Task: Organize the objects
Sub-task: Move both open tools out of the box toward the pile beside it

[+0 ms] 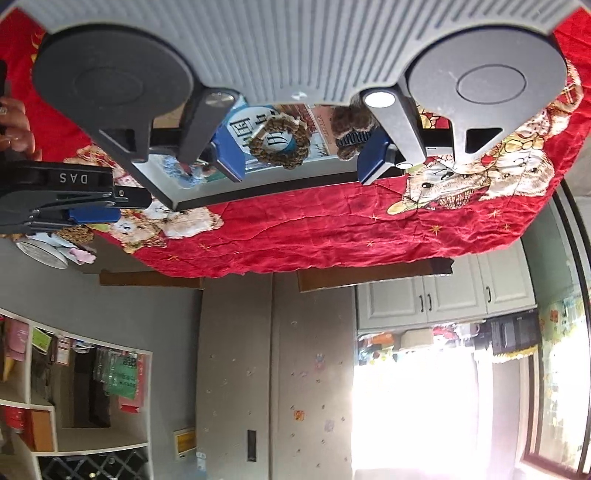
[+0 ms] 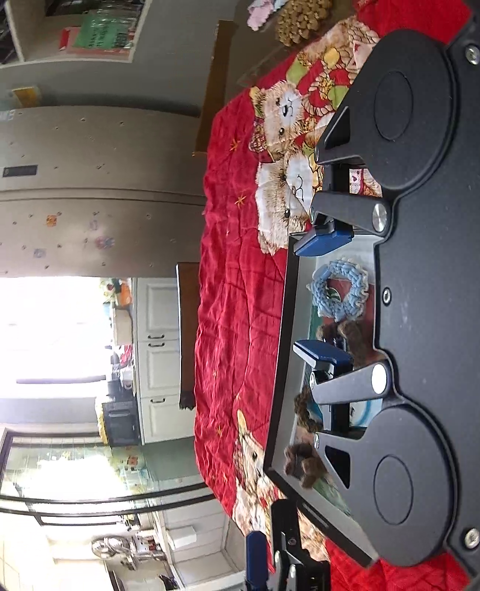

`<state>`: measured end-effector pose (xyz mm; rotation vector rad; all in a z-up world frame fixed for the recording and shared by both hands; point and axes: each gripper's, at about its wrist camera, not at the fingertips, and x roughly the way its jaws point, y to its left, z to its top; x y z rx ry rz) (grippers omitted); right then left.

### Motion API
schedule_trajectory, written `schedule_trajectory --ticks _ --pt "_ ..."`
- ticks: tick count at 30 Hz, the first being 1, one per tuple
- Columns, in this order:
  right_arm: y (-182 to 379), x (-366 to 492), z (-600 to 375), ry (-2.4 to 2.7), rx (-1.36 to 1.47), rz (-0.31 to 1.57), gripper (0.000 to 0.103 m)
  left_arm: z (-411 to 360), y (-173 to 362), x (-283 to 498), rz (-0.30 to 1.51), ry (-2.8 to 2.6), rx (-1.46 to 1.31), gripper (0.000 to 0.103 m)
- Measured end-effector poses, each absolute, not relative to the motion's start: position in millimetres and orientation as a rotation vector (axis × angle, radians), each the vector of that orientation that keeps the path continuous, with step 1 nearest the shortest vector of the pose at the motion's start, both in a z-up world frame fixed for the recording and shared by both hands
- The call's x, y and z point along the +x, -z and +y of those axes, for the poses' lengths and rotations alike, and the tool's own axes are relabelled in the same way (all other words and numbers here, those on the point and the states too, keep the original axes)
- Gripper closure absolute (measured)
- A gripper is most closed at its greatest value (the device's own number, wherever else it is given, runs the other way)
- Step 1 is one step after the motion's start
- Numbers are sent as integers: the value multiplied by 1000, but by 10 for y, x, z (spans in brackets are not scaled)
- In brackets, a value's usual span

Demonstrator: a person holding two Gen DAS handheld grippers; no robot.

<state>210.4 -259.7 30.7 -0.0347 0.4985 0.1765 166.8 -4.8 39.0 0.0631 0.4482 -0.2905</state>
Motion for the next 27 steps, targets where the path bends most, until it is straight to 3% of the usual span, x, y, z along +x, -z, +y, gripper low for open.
schedule_trajectory --ticks 12,27 --pt "-414 1375 -2661 -208 -72 485 55 6 -361 1103 429 342 118 23" --pt "99 891 -2788 -227 -24 581 55 23 85 650 498 409 130 23"
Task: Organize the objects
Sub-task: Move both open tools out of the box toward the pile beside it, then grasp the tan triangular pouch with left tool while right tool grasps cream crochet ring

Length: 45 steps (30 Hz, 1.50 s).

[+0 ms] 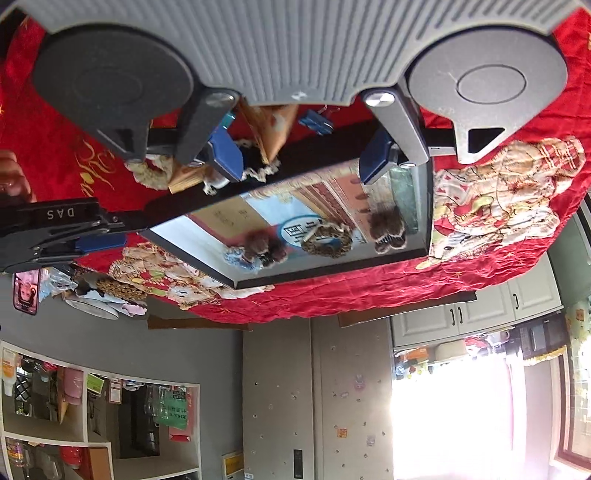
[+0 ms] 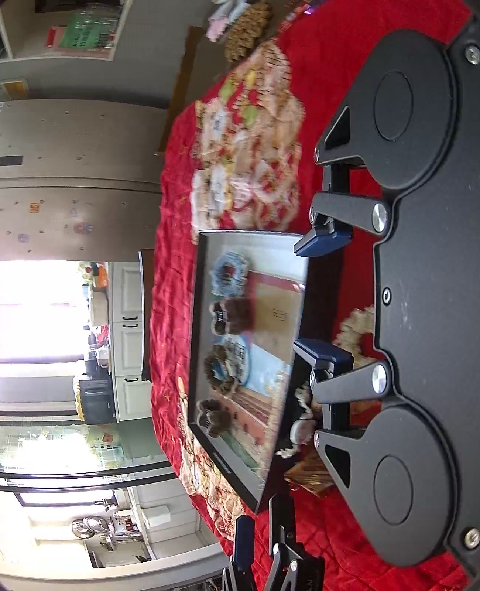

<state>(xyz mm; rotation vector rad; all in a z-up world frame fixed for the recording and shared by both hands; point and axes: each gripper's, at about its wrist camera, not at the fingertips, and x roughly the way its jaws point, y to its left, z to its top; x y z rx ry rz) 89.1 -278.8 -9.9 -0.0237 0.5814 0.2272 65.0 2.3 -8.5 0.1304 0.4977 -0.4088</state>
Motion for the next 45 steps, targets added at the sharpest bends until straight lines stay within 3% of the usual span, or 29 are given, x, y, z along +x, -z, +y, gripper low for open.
schedule_trajectory --ticks 19,30,45 --pt "506 898 -2715 -254 -6 668 76 -121 410 708 572 458 135 58" --pt "535 878 -2645 -270 -37 661 88 -128 492 794 603 445 129 67" --pt "219 744 -2633 -275 -74 549 90 -122 294 660 552 473 126 70"
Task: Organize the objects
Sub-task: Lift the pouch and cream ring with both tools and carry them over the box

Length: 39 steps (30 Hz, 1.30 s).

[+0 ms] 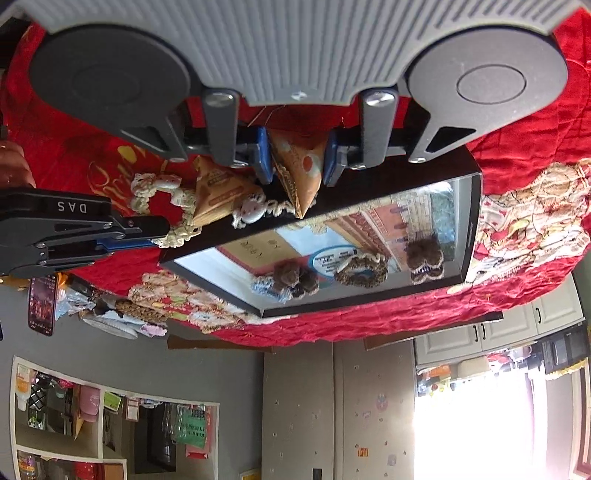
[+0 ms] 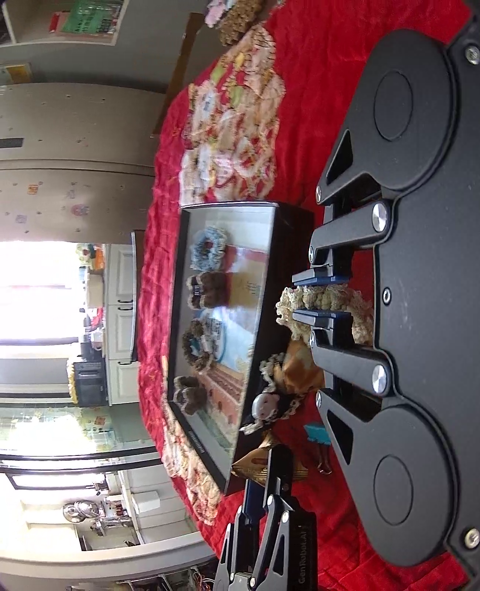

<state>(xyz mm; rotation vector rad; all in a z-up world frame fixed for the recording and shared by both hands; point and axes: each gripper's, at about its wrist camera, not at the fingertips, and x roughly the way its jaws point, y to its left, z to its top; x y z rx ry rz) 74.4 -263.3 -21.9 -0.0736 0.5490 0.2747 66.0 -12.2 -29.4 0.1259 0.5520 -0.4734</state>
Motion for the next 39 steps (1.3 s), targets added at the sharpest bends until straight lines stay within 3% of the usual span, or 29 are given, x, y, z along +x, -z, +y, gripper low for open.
schedule_trajectory --ticks 26,39 --pt "-487 1183 -2392 -313 -61 384 90 80 -313 1084 420 389 59 70" --pt "-380 1874 -2126 -294 -34 421 90 -12 -230 1667 457 316 13 69"
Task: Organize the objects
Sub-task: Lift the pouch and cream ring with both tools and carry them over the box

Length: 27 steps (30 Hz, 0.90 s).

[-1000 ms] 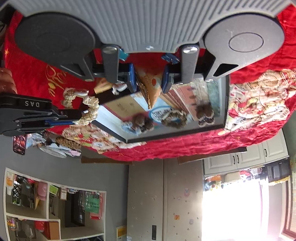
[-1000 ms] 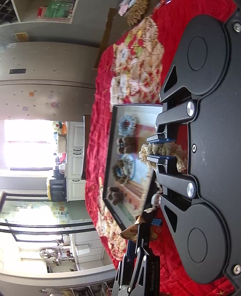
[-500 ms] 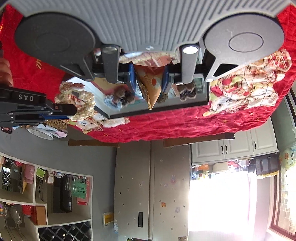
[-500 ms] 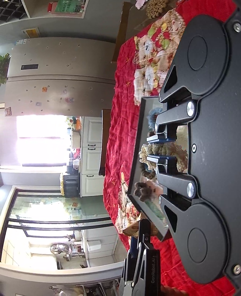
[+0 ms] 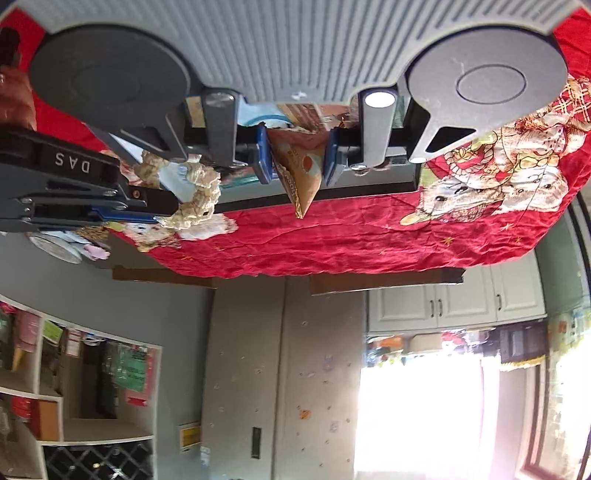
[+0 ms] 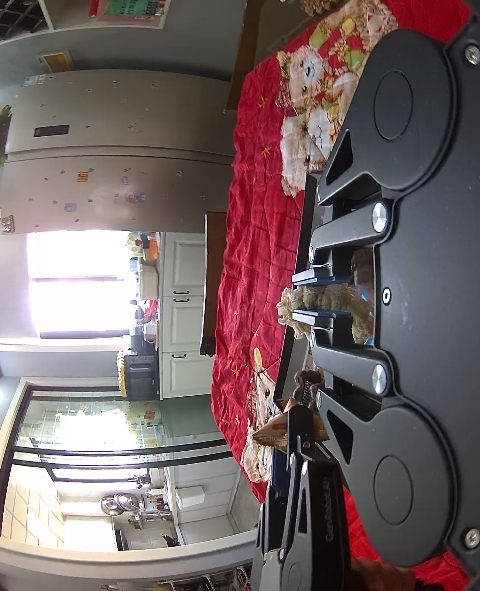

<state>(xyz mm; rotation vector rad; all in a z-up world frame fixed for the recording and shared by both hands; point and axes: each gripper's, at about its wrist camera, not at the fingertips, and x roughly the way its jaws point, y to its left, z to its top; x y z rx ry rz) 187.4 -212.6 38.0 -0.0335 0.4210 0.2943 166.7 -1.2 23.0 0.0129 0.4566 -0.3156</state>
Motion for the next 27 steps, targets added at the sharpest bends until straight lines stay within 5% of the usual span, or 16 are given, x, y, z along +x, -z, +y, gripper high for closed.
schedule_trajectory --ticks 27 --pt "356 2526 -1944 -337 30 554 90 14 373 2091 595 239 28 69"
